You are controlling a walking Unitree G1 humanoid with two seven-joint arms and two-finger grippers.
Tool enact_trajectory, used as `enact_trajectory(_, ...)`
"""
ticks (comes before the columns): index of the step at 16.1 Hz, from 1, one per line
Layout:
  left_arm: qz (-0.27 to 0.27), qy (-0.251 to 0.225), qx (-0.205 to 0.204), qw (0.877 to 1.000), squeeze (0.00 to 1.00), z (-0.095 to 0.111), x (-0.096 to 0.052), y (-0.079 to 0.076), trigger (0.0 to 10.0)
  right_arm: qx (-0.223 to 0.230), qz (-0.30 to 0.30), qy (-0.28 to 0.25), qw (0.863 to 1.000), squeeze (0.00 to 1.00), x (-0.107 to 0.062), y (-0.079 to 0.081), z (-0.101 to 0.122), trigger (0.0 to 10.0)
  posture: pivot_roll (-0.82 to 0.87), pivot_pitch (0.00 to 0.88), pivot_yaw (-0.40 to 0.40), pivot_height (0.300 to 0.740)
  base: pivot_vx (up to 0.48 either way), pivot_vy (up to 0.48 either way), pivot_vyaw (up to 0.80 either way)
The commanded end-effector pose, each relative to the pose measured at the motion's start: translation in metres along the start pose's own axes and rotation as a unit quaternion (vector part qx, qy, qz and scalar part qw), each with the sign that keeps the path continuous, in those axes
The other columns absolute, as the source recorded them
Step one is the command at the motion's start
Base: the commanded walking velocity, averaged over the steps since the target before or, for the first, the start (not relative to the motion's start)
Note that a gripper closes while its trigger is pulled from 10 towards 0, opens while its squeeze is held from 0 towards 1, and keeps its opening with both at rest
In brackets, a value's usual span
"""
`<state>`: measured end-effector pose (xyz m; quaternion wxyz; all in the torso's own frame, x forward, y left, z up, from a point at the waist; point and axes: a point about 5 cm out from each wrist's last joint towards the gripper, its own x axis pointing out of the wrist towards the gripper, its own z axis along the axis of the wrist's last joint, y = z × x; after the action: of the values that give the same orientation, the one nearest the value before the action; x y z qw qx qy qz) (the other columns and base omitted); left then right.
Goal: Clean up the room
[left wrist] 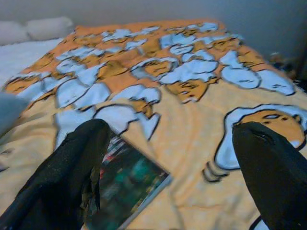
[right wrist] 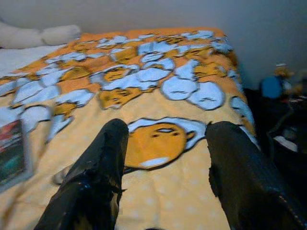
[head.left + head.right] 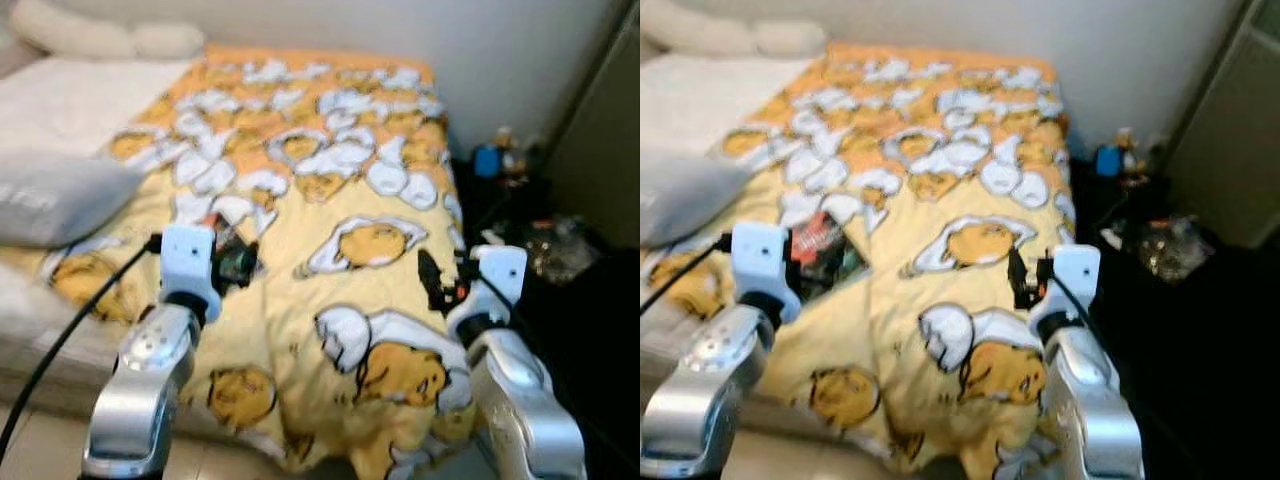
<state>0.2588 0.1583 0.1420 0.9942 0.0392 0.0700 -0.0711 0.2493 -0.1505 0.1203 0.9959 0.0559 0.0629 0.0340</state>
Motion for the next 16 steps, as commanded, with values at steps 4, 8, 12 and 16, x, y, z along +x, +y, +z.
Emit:
enact_trajectory(4,-0.014,0.001,0.005,1.0,0.9,0.0018,0.002,-0.0071,10.0,0.002,-0.035,0.017,0.999,0.0,-0.0019,-0.0121,-0.0064,10.0,0.03,0.0,0.031,0.74,0.0,0.0,0.0)
enact_trajectory(8,-0.015,0.003,0.01,1.0,0.91,0.0014,0.0026,-0.0069,10.0,0.002,-0.049,0.026,0.998,0.0,-0.002,-0.0161,-0.0101,10.0,0.03,0.0,0.033,0.74,0.0,0.344,0.0)
enact_trajectory(12,-0.015,0.003,0.012,1.0,0.9,0.0016,0.0039,-0.0065,10.0,0.005,-0.053,0.025,0.998,0.0,-0.0006,-0.0154,-0.0101,10.0,0.03,0.0,0.036,0.74,0.0,0.37,0.0)
enact_trajectory(16,-0.015,0.004,0.015,1.0,0.9,0.0018,0.0052,-0.0058,10.0,0.01,-0.053,0.025,0.998,0.0,0.0008,-0.0151,-0.0102,10.0,0.03,0.0,0.037,0.74,0.0,0.369,0.0)
